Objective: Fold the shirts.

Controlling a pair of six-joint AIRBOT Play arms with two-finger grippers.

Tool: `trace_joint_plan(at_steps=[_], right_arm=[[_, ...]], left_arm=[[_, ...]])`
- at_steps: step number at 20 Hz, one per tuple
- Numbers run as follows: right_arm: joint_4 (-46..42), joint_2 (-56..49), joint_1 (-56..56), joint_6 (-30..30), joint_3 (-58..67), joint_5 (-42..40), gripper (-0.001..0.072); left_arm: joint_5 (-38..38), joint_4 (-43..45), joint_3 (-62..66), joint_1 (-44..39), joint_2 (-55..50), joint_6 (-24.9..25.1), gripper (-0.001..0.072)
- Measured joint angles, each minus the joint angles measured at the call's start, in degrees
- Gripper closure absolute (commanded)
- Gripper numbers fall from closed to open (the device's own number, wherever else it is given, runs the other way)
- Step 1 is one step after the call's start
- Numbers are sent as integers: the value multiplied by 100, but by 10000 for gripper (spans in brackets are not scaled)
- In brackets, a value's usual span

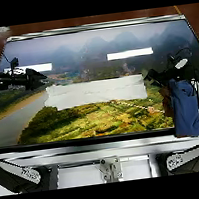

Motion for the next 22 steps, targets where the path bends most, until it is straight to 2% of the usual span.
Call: trace_joint_plan(at_steps=[4, 5, 7, 9, 11, 12, 14, 17, 22], right_arm=[[549, -358, 50, -96, 4, 361, 83], [651, -431, 107, -109, 9, 409, 222], [664, -546, 214, -129, 0, 466, 654], [673, -573, 247, -146, 22, 492, 651], [686, -498, 264, -227, 50, 516, 651], [717, -404, 262, -297, 63, 568, 651], [719, -125, 234, -409, 74, 706, 651], [719, 522, 188, -509, 85, 984, 651], [717, 1853, 168, -535, 87, 1469, 651]], left_arm=[[-166, -59, 90, 0, 240, -11, 135], [-203, -107, 103, 0, 289, -11, 135], [-240, -243, 114, 2, 365, -11, 151], [-262, -374, 120, -9, 413, -9, 299], [-278, -450, 122, -61, 435, -9, 530], [-278, -457, 122, -114, 444, -7, 599], [-280, -507, 122, -315, 448, 35, 668], [-138, -535, 68, -855, 450, 181, 668], [671, -503, -420, -2240, 448, 269, 668]])
